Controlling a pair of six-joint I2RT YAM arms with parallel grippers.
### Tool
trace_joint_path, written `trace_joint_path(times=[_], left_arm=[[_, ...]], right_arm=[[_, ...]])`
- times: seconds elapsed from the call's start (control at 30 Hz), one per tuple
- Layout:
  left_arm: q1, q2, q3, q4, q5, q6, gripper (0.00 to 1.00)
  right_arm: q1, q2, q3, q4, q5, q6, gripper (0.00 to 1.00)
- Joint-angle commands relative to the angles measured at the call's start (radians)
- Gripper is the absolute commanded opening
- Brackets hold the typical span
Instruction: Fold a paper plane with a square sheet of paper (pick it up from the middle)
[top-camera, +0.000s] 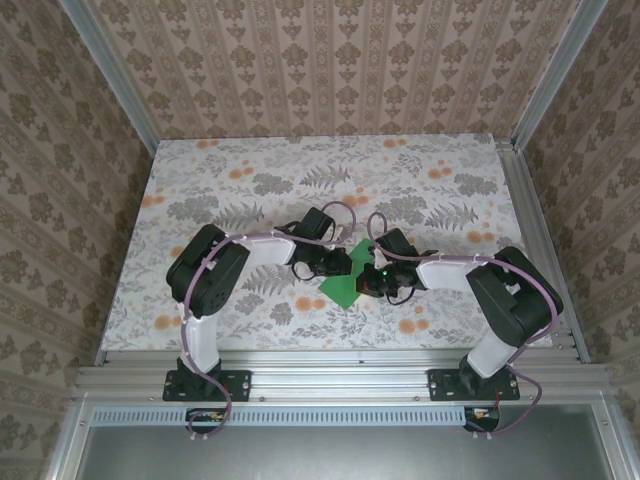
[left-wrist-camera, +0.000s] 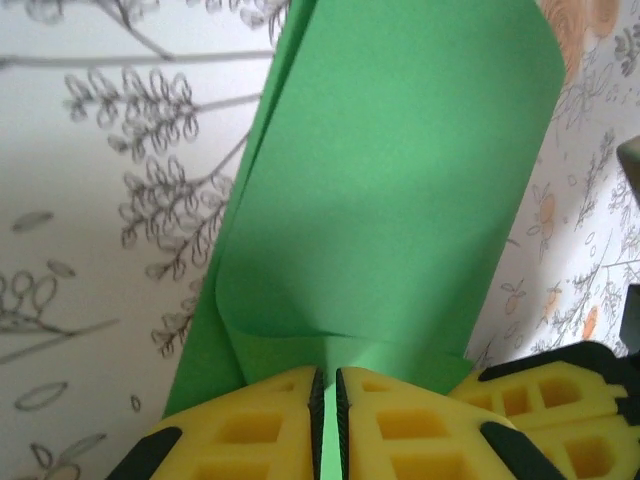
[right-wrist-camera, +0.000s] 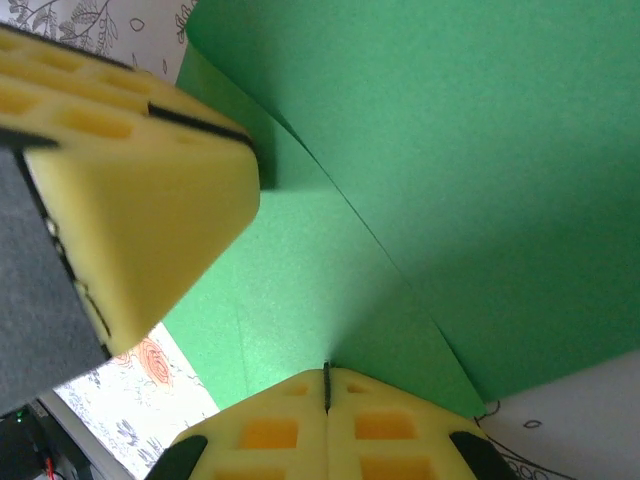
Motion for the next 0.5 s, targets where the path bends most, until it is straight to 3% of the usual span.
trace_joint_path(times=[0.0, 0.47], left_arm=[[0.012, 0.051, 0.024, 0.021, 0.000, -0.008, 0.16], [0.067, 0.096, 0.087, 0.005, -0.052, -0.017, 0.16]], right_arm=[[0.006, 0.007, -0.023, -0.142, 0.075, -0.023, 0.02], [0.008, 0.003, -0.031, -0.204, 0.087, -0.062, 0.02]])
